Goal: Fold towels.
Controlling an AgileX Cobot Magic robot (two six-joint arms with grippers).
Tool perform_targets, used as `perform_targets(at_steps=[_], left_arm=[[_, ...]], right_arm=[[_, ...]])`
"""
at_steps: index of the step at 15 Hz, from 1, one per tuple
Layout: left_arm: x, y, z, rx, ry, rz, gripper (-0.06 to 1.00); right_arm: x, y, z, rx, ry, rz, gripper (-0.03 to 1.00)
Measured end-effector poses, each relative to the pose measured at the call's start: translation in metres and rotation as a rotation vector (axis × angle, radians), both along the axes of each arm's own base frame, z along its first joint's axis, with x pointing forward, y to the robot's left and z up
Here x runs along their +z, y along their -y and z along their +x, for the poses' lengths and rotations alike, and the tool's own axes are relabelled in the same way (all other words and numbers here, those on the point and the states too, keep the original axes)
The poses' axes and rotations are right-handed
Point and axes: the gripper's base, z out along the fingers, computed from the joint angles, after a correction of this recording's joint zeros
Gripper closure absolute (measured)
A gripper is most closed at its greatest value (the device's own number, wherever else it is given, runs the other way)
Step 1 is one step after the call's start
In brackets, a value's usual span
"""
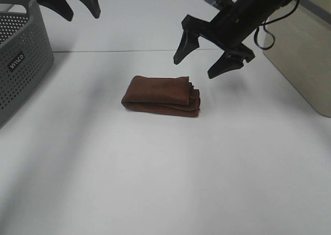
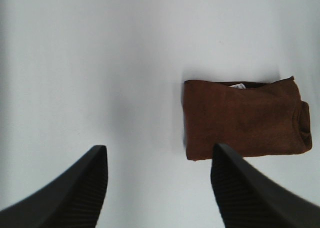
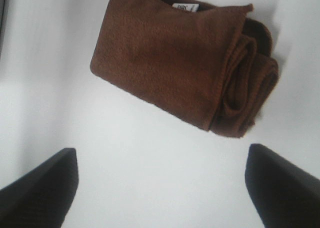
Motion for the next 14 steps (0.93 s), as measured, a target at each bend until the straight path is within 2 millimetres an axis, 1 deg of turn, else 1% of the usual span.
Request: perform_targets(at_steps=[3,4,5,6,7,8,9,10,11,13,14], left_arm=[[0.033,-0.007,-0.014,-0.017,0.070,0.017,0.36],[0.038,-0.008,-0.018,-0.021,0.080,0.018,0.36],[0.046,-0.011,-0.026,-0.027,0.091,0.028,0.36],[0.057,-0.014,-0.036,-0.031,0.107,0.036,0.36],[0.063,-0.019,-0.048,-0.035,0.116,0.063,0.36],[0.069,-0.025,-0.062,-0.036,0.119,0.093,0.36],[0.073,-0.033,-0.080,-0.033,0.114,0.128,0.36],[0.072,-0.040,-0.098,-0.031,0.097,0.158,0.36],[0.076,-0.048,-0.121,-0.030,0.098,0.179,0.36],[0.075,-0.062,-0.166,-0.030,0.081,0.197,0.36],[0.076,-0.070,-0.193,-0.030,0.087,0.196,0.36]], right_arm=[[0.042,0.014,-0.020,-0.006,0.014,-0.103,0.12],[0.049,0.017,-0.024,-0.006,0.018,-0.124,0.12],[0.061,0.022,-0.031,-0.004,0.025,-0.161,0.12],[0.074,0.028,-0.041,-0.004,0.033,-0.190,0.12],[0.091,0.037,-0.060,0.004,0.046,-0.230,0.12],[0.095,0.039,-0.066,0.004,0.050,-0.236,0.12],[0.103,0.044,-0.081,0.004,0.066,-0.248,0.12],[0.109,0.050,-0.098,0.001,0.075,-0.253,0.12],[0.113,0.055,-0.115,0.001,0.080,-0.260,0.12],[0.115,0.068,-0.153,0.003,0.090,-0.290,0.12],[0.115,0.076,-0.175,0.005,0.101,-0.313,0.12]])
